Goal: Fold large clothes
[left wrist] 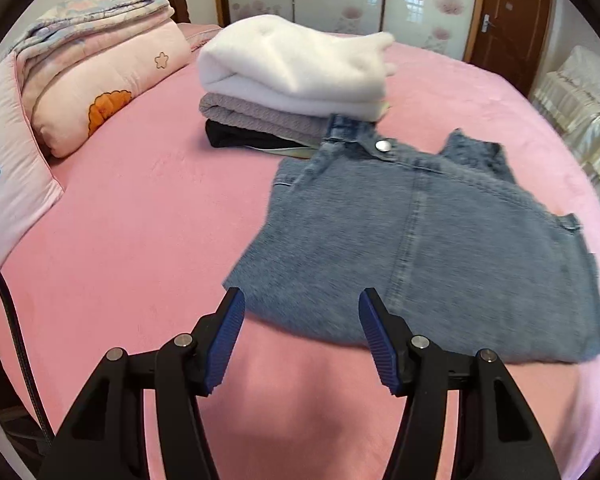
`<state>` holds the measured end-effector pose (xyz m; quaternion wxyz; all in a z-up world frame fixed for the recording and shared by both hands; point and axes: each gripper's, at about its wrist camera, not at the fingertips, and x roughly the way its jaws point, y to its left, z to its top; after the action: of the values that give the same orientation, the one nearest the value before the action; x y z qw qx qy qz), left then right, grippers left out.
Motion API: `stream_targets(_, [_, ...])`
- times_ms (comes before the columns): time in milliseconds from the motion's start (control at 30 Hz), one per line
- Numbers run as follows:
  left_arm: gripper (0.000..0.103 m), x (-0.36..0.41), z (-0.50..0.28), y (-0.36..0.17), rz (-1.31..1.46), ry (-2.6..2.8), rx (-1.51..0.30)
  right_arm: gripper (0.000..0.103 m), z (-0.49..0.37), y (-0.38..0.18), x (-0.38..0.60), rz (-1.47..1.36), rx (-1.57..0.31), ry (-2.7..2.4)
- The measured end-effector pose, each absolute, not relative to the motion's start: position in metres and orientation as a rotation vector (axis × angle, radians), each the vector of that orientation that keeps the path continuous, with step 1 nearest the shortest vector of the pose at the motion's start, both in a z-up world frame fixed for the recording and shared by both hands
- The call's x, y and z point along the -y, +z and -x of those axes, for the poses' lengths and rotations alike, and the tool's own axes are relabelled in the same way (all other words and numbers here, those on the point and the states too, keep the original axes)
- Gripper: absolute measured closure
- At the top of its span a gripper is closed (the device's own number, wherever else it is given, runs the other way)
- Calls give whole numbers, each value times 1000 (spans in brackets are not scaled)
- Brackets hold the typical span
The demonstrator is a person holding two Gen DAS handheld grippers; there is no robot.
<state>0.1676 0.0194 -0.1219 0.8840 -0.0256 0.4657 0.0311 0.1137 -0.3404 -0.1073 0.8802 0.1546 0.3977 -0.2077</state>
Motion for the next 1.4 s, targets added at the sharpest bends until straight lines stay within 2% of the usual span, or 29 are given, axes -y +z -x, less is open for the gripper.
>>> stream_targets(67, [45,-18,-157,-112,67,45,-970,68,-103,-96,329,-314,-811,-420])
stream_targets(300, [44,-16,-117,-90,129,-28,-962,67,-75,-65,287,-303,-761,-328])
stream_targets(433, [43,-15,-98,-90,170,-69,-973,56,-63,-52,261,-302,-722,-264])
stream_targets(500, [42,-16,-92,-95,201,-94,-987,55,-61,-49,246,-290,-710,-231])
stream_targets(767, [42,-19,-96,-151,365,-247,-1010,55,-79,-70,193,-218,-721,-138])
stream_targets(1100, [43,-56,-152,-241,711,-291,-1024,55,-119,-103,173,-194,-716,-110])
stream_targets(1400, [43,-56,-195,-260,778,-313,-938,55,-156,-135,172,-201,-747,-120])
